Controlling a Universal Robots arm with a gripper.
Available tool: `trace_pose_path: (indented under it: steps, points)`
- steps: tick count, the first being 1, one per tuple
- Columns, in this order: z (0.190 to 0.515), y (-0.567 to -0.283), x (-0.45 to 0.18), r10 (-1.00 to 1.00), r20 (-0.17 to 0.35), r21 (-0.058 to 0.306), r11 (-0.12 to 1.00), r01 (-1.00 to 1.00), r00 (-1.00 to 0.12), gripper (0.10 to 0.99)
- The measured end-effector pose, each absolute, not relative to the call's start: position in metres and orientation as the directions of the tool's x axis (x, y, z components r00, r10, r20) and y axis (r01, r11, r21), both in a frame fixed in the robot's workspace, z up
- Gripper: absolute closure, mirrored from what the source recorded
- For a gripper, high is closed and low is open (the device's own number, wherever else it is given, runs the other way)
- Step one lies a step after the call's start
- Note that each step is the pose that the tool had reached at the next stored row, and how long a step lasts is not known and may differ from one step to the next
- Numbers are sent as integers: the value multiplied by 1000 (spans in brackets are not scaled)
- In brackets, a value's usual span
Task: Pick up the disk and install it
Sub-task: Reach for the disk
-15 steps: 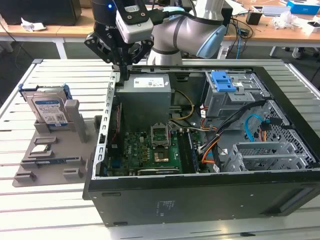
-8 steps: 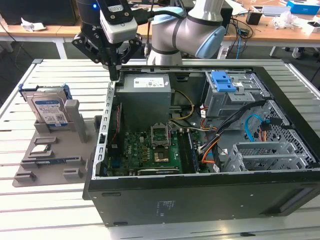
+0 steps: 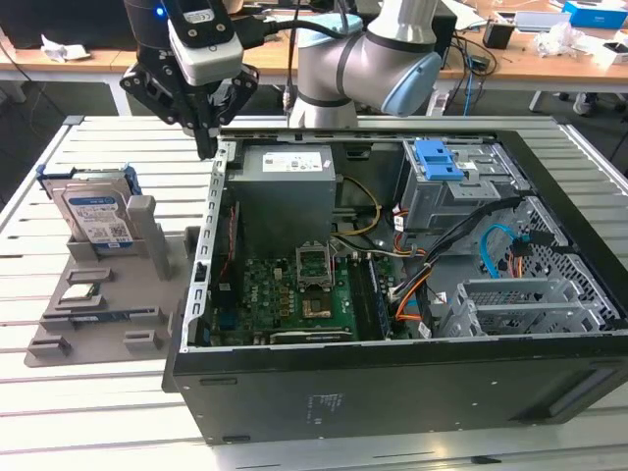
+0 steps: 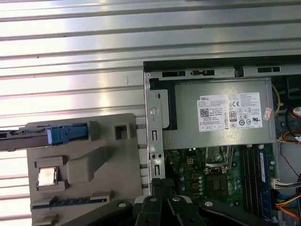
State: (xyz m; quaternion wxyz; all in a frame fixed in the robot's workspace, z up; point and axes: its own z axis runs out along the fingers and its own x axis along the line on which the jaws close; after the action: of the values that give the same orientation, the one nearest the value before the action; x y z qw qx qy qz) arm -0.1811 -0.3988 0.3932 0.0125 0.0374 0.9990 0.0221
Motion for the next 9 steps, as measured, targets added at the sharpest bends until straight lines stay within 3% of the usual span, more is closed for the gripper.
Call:
trace_pose_path:
  steps: [9]
  points:
    - [393,-399,-202,75,-23,45,996,74,-997,980]
